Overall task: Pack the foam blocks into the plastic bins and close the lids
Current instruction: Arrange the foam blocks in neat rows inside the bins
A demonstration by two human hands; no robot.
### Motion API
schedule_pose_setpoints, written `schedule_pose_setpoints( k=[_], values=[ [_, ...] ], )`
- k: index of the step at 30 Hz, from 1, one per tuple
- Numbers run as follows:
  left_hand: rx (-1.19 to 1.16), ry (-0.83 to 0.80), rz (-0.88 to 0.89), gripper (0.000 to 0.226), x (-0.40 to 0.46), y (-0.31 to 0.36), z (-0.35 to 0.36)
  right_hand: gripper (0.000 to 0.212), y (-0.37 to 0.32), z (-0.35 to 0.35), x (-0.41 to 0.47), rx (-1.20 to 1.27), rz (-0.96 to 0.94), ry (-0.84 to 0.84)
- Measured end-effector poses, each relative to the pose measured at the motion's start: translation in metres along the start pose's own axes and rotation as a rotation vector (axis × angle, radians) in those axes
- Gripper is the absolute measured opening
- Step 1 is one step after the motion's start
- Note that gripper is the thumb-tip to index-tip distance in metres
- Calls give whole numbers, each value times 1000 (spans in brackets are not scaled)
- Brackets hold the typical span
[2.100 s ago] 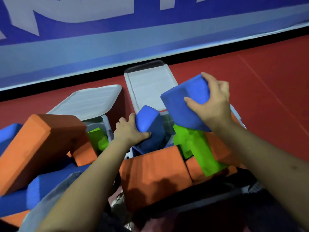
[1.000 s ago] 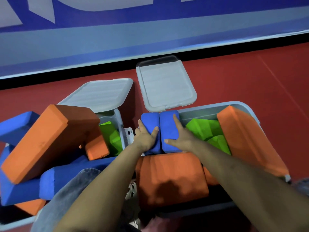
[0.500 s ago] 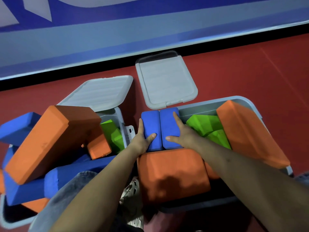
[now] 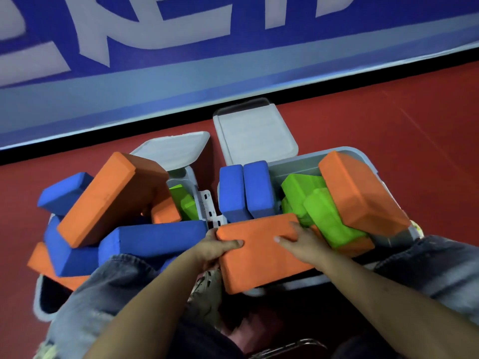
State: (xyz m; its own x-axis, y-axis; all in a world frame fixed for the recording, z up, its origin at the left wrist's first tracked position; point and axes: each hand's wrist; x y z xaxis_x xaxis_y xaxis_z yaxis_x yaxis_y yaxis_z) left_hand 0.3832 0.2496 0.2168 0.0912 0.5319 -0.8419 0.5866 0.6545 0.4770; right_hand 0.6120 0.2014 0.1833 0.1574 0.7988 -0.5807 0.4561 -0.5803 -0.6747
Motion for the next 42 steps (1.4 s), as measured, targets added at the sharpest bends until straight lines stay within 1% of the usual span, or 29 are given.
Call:
schedule_pose_setpoints(
  k=[2,3,5,6,8,10,11,14,17,19,21,23,27,29,31,34,38,40,42],
  values=[
    [14,74,80,76,-16,8,8,75,4,-1,-13,19,-4,-18],
    [88,144,136,74,-25,16,10,75,5,-2,-18,42,-3,-26],
    [245,278,241,83,-43,34,8,75,3,-6,-27,107,-11,-40],
    [297,309,274,88,-49,42,4,74,3,-8,-29,157,-23,-32],
    [327,375,350,90,-64,58,-7,70,0,-11,-31,245,-71,31],
    [247,435,421,94,-75,70,-20,60,-8,-18,-38,314,-136,122],
    [189,458,459,95,-78,75,-25,57,-12,-21,-41,341,-155,137],
    [-41,475,534,96,-84,80,-34,55,-16,-29,-42,357,-187,119],
    [-331,451,447,96,-80,75,-38,60,-14,-30,-39,279,-155,111],
    [-520,425,385,86,-72,68,-40,65,-7,-25,-32,220,-87,87],
    [-623,412,331,80,-64,62,-41,73,2,-19,-24,149,-17,44],
    [-642,426,296,80,-55,57,-42,78,9,-10,-18,67,37,-9],
    [-719,448,293,76,-34,60,-44,73,20,20,1,7,73,-67],
    [-744,441,305,76,-23,67,-46,85,23,34,11,-58,102,-75],
    [-798,422,297,73,-8,72,-48,95,23,45,19,-116,130,-59],
    [-838,375,216,69,13,72,-47,102,24,58,31,-162,169,-39],
    [-839,282,92,85,31,68,-44,117,26,79,40,-179,250,3],
    [-841,298,77,80,38,69,-43,118,27,89,39,-246,261,56],
    [-845,282,84,79,43,68,-41,113,27,97,39,-337,239,105]
  ],
)
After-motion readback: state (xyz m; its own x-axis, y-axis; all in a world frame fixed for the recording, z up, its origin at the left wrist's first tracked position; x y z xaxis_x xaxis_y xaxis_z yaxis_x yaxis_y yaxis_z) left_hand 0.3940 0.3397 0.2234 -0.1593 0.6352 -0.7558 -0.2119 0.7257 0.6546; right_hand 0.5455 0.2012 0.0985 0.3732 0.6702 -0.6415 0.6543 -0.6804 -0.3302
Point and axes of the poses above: each hand's wrist, its own x-axis towards the middle knuckle, its own z-axis out of the palm, y = z × x, and after that the axes turned 13 degrees about x, right-handed
